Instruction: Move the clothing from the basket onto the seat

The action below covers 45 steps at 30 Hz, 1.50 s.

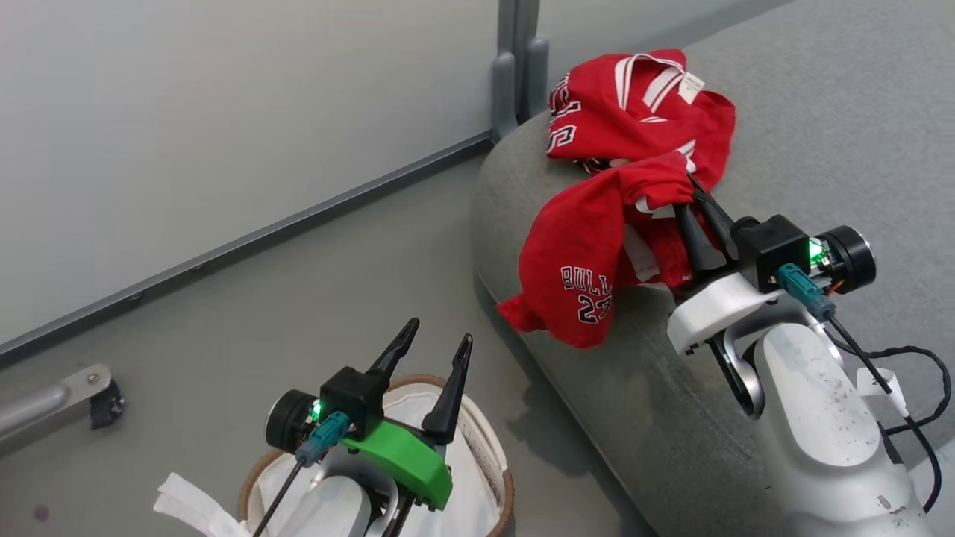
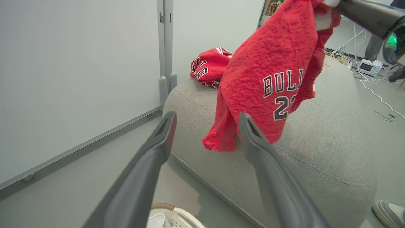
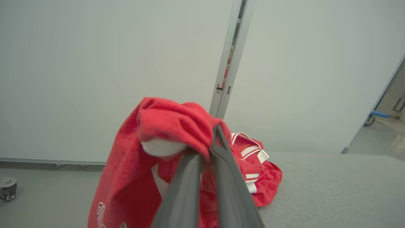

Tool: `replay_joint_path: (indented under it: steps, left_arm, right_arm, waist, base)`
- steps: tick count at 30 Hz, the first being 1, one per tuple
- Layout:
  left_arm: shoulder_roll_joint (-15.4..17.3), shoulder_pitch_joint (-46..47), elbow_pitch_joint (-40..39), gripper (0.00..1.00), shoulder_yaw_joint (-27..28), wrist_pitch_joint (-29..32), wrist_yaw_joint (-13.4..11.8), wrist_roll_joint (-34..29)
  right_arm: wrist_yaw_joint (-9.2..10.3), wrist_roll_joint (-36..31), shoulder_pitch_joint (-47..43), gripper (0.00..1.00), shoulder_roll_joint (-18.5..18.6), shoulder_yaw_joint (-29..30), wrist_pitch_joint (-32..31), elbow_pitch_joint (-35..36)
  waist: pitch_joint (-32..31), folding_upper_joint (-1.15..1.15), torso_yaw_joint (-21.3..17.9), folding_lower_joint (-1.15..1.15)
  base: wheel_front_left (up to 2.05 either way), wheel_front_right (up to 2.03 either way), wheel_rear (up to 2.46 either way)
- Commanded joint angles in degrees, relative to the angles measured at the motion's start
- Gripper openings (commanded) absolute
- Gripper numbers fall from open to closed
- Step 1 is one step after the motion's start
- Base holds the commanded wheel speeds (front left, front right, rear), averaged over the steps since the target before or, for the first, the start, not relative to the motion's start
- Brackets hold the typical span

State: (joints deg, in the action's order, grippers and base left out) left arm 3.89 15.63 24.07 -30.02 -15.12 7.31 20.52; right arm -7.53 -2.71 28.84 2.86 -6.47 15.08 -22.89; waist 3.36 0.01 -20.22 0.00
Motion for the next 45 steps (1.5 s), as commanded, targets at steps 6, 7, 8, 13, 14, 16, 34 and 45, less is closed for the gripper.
replay_joint_path:
  steps: [6, 7, 8, 13, 14, 16, 34, 45]
  left_arm:
    - [-0.18, 1.64, 0.49, 1.0, -1.44, -0.04, 0.22, -0.55]
    - [-0.14, 1.8, 0.49, 1.0, -1.73, -0.04, 0.23, -0.47]
    - [-0.11, 1.95, 0.57, 1.0, -2.06, -0.04, 0.23, -0.35]
    - [0.39, 2.8, 0.49, 1.0, -3.46, -0.04, 0.24, -0.32]
    - [0.51, 3.11, 0.42, 1.0, -3.76, -0.04, 0.25, -0.26]
    - [0.77, 3.56, 0.3, 1.0, -4.13, -0.04, 0.25, -0.24]
    - [3.48, 14.27, -3.29, 1.0, -6.78, -0.04, 0.25, -2.39]
    - [3.49, 17.37, -6.44, 1.0, -5.03, -0.04, 0.25, -4.79]
  right_arm:
    - [0.08, -0.01, -1.65, 0.0, 0.06, 1.61, 0.13, 0.39]
    - [0.08, 0.15, -1.73, 0.0, 0.06, 1.75, 0.13, 0.39]
    - [0.08, 0.22, -1.91, 0.0, 0.05, 1.94, 0.13, 0.39]
    - [0.08, 0.64, -1.46, 0.0, 0.07, 3.87, 0.13, 0.74]
    - [0.08, 0.59, -0.76, 0.0, 0.06, 4.4, 0.13, 0.76]
    - [0.08, 0.19, 1.12, 0.0, 0.09, 5.72, 0.13, 0.94]
    - [0.08, -3.22, 25.47, 0.0, 14.01, 21.5, 0.12, -4.36]
    - [0.08, -7.21, 25.25, 0.0, 13.48, 28.05, 0.12, -10.75]
  waist:
    - [3.8, -0.01, -7.59, 0.0]
    - [3.94, -0.01, -7.72, 0.0]
    - [4.15, -0.01, -7.84, 0.0]
    - [5.54, -0.01, -7.36, 0.0]
    - [6.1, -0.01, -7.05, 0.0]
    - [7.29, -0.01, -6.32, 0.0]
    - [27.3, -0.01, 7.57, 0.0]
    - [34.83, -0.01, 11.34, 0.0]
  base:
    - [0.0, 0.0, 0.0]
    - [0.0, 0.0, 0.0]
    - [0.0, 0.0, 0.0]
    - [0.0, 0.0, 0.0]
    - [0.0, 0.0, 0.0]
    - [0.0, 0.0, 0.0]
    - [0.0, 0.0, 0.0]
    - [0.0, 0.0, 0.0]
